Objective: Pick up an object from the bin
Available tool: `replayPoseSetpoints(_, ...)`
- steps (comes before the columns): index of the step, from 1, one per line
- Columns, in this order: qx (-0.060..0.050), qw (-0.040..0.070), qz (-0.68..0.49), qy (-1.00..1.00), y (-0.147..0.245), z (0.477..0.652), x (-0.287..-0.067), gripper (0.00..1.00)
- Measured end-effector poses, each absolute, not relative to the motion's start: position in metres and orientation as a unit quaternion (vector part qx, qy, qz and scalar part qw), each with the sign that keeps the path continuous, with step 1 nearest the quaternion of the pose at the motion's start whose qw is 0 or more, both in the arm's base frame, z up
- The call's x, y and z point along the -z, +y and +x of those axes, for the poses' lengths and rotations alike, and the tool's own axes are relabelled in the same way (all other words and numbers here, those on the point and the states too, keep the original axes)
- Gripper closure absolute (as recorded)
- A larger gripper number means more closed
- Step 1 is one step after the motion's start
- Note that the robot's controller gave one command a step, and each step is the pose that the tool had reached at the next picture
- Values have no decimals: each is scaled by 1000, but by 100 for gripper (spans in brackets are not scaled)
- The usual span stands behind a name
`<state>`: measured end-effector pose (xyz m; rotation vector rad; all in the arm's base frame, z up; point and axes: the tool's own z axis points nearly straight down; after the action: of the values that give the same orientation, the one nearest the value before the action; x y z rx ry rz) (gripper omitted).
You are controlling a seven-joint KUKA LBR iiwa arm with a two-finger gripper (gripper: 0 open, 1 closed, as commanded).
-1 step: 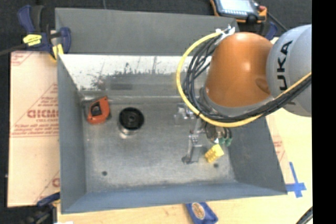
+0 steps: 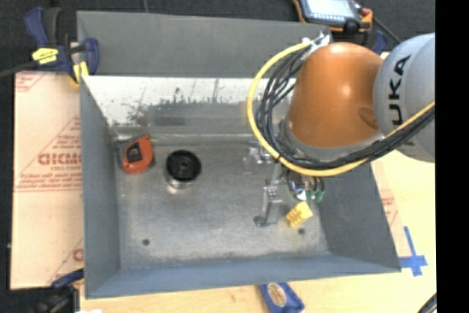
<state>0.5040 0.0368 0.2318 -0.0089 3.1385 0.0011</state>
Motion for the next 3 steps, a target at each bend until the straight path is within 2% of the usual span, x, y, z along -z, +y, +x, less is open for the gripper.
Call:
replayPoseSetpoints(1, 1, -2, -9, 1000, 66, 494, -277, 0)
replayPoseSetpoints(2, -2, 9, 20, 1000, 84, 496, -292, 0)
replayPoseSetpoints(3, 0, 1, 25, 1000, 111, 535, -280, 0)
